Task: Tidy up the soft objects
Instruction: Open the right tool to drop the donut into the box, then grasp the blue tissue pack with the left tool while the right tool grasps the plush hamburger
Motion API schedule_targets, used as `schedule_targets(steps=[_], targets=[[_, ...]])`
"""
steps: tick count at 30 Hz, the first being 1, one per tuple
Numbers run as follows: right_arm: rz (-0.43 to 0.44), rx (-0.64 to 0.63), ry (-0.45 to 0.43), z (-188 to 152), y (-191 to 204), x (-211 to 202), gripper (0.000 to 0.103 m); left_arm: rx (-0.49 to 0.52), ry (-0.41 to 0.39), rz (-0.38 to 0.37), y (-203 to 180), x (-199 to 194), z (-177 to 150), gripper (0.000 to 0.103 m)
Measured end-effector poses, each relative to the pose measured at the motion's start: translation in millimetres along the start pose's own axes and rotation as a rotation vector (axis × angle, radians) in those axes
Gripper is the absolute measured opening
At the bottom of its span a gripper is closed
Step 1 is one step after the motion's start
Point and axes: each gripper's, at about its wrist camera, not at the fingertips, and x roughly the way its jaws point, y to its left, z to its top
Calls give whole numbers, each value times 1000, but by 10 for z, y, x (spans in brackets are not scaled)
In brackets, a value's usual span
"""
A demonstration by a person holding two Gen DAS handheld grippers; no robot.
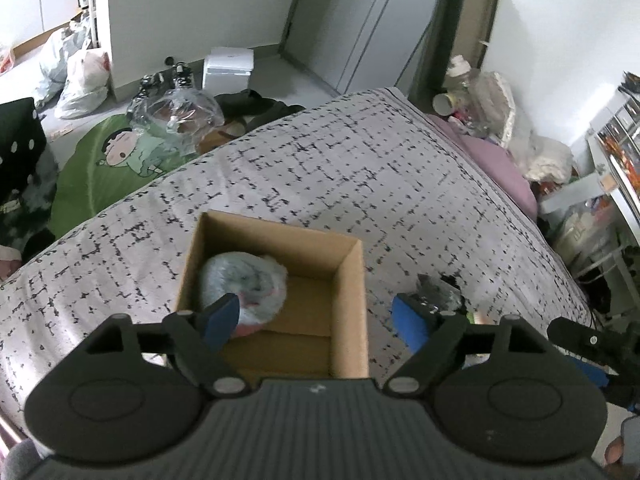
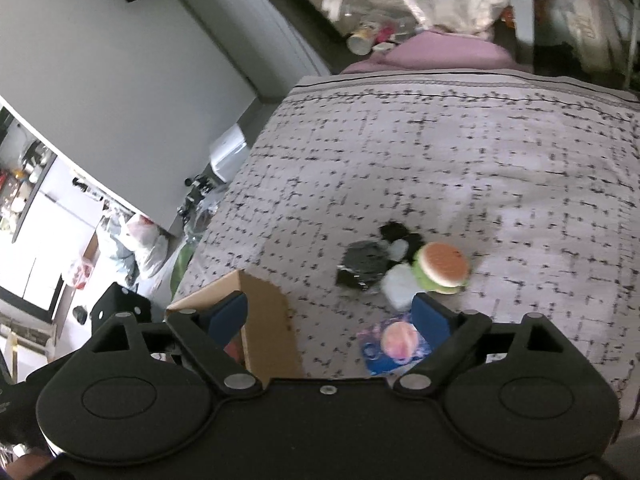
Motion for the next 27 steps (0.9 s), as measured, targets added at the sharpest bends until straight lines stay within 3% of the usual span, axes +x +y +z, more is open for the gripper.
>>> schedule_targets(steps=[15, 27], targets=[[-19, 103, 5, 115, -649, 19, 89, 74, 21, -23, -629, 77, -226, 82], [7, 166, 52, 157, -1068, 346, 88, 120, 86, 2, -1161, 444, -417, 82]])
